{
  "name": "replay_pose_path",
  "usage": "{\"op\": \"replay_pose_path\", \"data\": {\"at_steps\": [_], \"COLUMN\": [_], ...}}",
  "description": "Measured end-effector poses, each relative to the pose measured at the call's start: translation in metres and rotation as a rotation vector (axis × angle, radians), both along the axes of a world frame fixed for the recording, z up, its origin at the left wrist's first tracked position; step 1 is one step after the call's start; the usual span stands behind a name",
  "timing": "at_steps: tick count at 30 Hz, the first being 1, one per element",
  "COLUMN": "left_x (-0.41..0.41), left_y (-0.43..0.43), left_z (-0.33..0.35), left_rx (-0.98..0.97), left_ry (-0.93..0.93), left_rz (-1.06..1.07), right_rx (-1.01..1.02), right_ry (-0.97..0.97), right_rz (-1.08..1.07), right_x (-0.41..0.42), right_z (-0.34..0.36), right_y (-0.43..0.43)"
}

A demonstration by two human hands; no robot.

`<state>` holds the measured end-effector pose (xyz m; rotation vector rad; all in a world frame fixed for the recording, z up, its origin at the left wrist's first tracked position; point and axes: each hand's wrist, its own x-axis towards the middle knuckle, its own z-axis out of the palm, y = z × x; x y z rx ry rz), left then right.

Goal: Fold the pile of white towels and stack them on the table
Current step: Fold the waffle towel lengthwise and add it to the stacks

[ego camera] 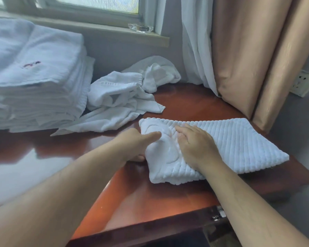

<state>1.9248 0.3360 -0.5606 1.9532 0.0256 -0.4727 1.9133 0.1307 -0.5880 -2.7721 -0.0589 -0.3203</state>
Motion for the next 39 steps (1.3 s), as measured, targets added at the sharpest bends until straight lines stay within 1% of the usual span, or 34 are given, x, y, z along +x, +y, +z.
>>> {"op": "replay_pose_path", "data": {"at_steps": [2, 7, 9, 11, 13, 14, 15, 17, 18, 20, 22, 24, 27, 29, 33, 35, 37, 39], "left_x": [0.001, -0.002, -0.003, -0.002, -0.002, -0.003, -0.005, -0.011, -0.014, -0.02, -0.026, -0.033, -0.042, -0.048, -0.056, -0.062, -0.069, -0.075], "left_y": [-0.007, -0.017, -0.011, -0.003, 0.007, 0.014, 0.021, 0.038, 0.049, 0.07, 0.092, 0.113, 0.147, 0.167, 0.2, 0.216, 0.232, 0.246], "left_z": [-0.001, -0.008, -0.012, -0.009, 0.001, 0.008, 0.017, 0.038, 0.048, 0.067, 0.085, 0.101, 0.118, 0.125, 0.13, 0.125, 0.118, 0.111], "left_rx": [-0.029, -0.217, -0.263, -0.263, -0.227, -0.203, -0.165, -0.03, 0.031, 0.094, 0.084, 0.069, 0.068, 0.103, 0.191, 0.095, -0.071, -0.249], "left_ry": [0.022, 0.045, 0.04, -0.017, -0.104, -0.146, -0.187, -0.27, -0.312, -0.373, -0.4, -0.424, -0.472, -0.523, -0.683, -0.739, -0.762, -0.753], "left_rz": [-0.049, -0.048, -0.05, -0.069, -0.084, -0.098, -0.121, -0.194, -0.235, -0.312, -0.367, -0.382, -0.342, -0.303, -0.143, -0.019, 0.14, 0.255], "right_rx": [0.116, 0.283, 0.339, 0.388, 0.383, 0.361, 0.331, 0.234, 0.192, 0.213, 0.288, 0.353, 0.379, 0.396, 0.576, 0.699, 0.831, 0.914], "right_ry": [-0.071, -0.048, -0.005, 0.096, 0.198, 0.207, 0.178, 0.062, 0.051, 0.178, 0.342, 0.422, 0.429, 0.416, 0.299, 0.241, 0.2, 0.138], "right_rz": [-0.024, -0.082, -0.093, -0.058, 0.024, 0.062, 0.092, 0.136, 0.173, 0.312, 0.478, 0.595, 0.695, 0.737, 0.764, 0.763, 0.738, 0.698], "right_x": [-0.002, -0.009, -0.012, -0.013, -0.009, -0.006, -0.003, 0.006, 0.009, 0.015, 0.021, 0.022, 0.018, 0.015, 0.004, -0.002, -0.007, -0.011], "right_z": [0.002, 0.009, 0.014, 0.021, 0.03, 0.037, 0.044, 0.064, 0.077, 0.102, 0.121, 0.134, 0.146, 0.149, 0.151, 0.153, 0.156, 0.161], "right_y": [0.0, 0.002, 0.002, -0.003, -0.007, -0.006, -0.005, 0.0, 0.006, 0.019, 0.034, 0.055, 0.088, 0.109, 0.145, 0.158, 0.168, 0.177]}}
